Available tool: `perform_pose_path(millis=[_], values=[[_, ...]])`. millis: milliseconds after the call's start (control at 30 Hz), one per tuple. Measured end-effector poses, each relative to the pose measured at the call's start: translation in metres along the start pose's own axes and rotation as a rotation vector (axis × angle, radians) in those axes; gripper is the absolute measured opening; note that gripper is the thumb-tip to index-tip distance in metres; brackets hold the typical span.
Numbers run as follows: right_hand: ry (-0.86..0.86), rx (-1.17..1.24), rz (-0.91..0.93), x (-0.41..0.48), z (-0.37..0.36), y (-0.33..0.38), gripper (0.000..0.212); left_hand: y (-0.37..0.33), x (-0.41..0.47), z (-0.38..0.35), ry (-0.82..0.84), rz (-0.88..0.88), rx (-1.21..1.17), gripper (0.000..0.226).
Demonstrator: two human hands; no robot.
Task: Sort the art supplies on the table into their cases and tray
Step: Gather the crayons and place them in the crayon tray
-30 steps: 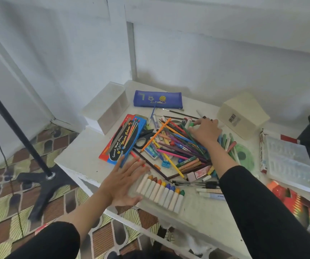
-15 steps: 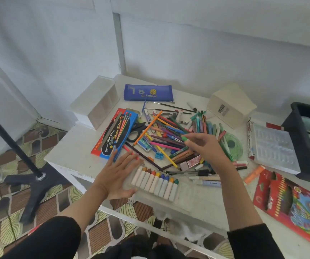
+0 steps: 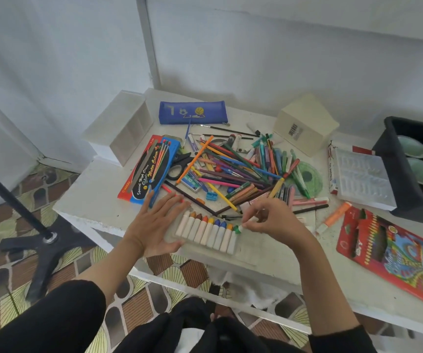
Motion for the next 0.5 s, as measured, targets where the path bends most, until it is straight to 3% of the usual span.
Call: perform_pose_path(millis=[233, 500], values=[[0.084, -0.119, 0.063, 0.002, -0.013, 0.012, 0.022, 0.001, 0.000, 0.000, -0.001, 0.004, 0.004, 0.088], [0.344, -0.266, 0.029, 0.007, -0.046, 0.005, 0.025, 0.000, 0.000, 0.001, -0.010, -0.001, 0.009, 0.087]])
Point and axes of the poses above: each hand's wrist, its own x-axis towards the middle knuckle, its own z-axis out of the back of the hand, y = z × x, the point moved 9 cm from there along x, towards the middle knuckle, and after that the axes turned 10 degrees about y, right-handed, at the moved point
